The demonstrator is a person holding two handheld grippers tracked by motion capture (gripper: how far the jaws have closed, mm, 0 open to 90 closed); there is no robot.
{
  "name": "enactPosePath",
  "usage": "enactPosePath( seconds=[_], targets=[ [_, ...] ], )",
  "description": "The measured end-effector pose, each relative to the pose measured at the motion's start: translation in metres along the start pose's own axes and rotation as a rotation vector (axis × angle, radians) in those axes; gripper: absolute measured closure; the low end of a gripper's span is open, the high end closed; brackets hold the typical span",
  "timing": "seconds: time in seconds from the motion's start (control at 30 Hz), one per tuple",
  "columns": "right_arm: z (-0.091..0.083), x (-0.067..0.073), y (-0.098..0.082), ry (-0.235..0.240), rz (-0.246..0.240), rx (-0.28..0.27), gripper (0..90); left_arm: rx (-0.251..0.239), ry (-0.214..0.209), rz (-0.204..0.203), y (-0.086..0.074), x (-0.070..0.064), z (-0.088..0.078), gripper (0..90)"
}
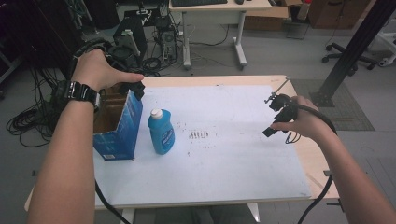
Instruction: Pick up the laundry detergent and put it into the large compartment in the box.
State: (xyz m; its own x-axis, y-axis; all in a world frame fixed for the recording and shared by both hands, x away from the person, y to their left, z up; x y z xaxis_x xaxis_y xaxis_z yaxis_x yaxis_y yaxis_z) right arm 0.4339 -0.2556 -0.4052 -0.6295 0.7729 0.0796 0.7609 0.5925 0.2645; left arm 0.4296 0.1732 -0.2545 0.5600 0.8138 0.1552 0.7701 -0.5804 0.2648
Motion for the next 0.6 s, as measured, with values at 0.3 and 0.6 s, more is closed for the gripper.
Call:
enactPosePath(
  seconds=[0.3, 0.6],
  targets=[
    [-0.0014, -0.003, 0.0002, 0.005, 0.002, -0.008, 13.6, 0.002, -0.001, -0.001, 0.002, 0.0013, -0.0003, 11.0],
    [-0.0024, -0.0026, -0.0008, 0.003, -0.003, -0.01, 13.6, -0.005, 0.002, 0.013, 0.0061, -0.0036, -0.0015, 10.5]
  ],
)
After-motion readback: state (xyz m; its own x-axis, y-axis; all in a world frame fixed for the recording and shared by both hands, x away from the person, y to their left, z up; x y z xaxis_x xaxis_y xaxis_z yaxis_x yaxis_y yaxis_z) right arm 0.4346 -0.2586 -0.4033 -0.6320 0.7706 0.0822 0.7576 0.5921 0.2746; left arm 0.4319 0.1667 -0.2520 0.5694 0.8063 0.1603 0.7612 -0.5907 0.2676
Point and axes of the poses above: each handheld gripper's, and its own axes: z roughly forward along the jaws, y roughly out of its top, x roughly to its left, the point moved 9 cm from there along z, roughly forward along the jaws, and after that the axes turned 10 degrees about z, right-handed, at the moved point
